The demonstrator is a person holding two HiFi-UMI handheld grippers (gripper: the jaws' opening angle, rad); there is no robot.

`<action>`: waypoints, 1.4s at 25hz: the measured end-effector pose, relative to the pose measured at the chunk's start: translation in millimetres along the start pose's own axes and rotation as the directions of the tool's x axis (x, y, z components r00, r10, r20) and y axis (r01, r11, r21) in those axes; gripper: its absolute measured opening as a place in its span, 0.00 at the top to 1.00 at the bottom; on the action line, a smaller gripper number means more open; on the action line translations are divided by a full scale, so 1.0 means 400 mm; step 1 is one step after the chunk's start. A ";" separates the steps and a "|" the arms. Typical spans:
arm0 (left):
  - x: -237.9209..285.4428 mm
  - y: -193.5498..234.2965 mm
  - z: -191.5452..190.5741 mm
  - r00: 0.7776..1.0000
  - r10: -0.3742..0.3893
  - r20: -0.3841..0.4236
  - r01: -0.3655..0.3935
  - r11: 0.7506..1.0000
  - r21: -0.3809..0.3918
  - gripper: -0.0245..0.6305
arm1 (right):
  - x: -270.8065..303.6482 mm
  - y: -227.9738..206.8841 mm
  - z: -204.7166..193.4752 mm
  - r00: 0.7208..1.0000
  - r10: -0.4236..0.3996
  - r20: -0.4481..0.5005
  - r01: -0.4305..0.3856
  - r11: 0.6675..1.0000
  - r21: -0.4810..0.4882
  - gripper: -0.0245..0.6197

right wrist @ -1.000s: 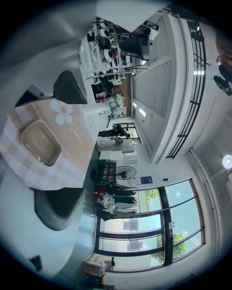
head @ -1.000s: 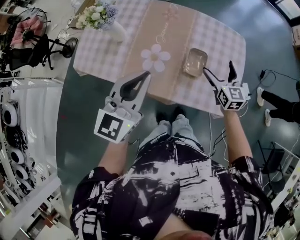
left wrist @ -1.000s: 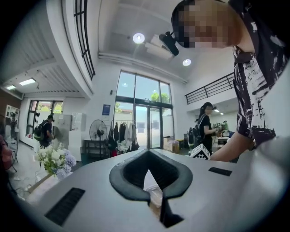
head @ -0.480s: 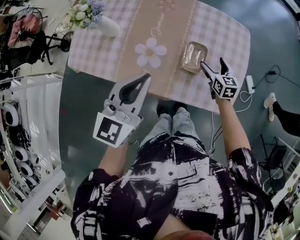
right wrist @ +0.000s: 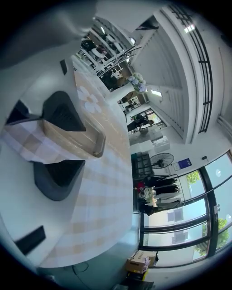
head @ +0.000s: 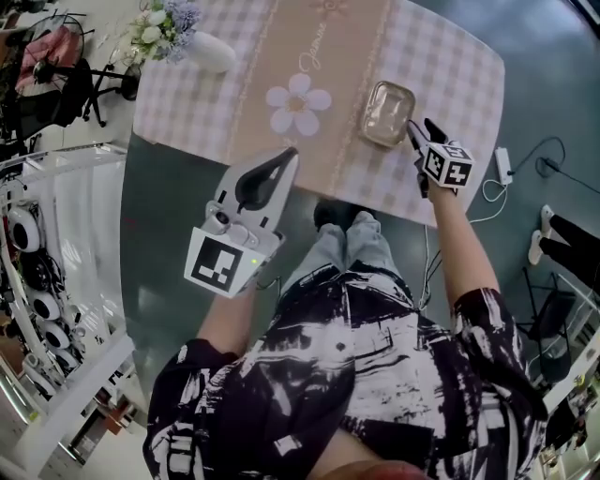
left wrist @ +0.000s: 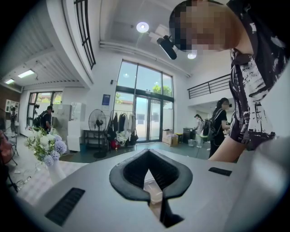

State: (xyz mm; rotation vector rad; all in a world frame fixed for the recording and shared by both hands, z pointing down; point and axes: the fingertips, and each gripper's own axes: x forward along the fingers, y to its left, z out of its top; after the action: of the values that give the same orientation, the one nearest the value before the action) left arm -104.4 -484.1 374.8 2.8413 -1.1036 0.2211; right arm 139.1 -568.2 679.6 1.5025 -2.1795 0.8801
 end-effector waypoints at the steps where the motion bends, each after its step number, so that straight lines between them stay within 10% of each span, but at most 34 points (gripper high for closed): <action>1: 0.002 0.001 0.000 1.000 0.000 -0.001 0.000 1.000 0.000 0.96 | 0.005 -0.003 -0.007 1.000 0.001 -0.011 -0.001 1.000 0.011 0.69; 35: 0.004 0.020 0.002 1.000 0.018 0.004 -0.018 1.000 0.002 0.96 | 0.023 0.002 -0.029 0.988 0.150 -0.039 -0.134 0.955 0.266 0.95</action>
State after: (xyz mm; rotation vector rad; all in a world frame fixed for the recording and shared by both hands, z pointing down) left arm -108.7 -491.1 374.6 2.8356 -1.1312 0.2180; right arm 134.0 -566.8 693.7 1.4249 -2.2190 1.2888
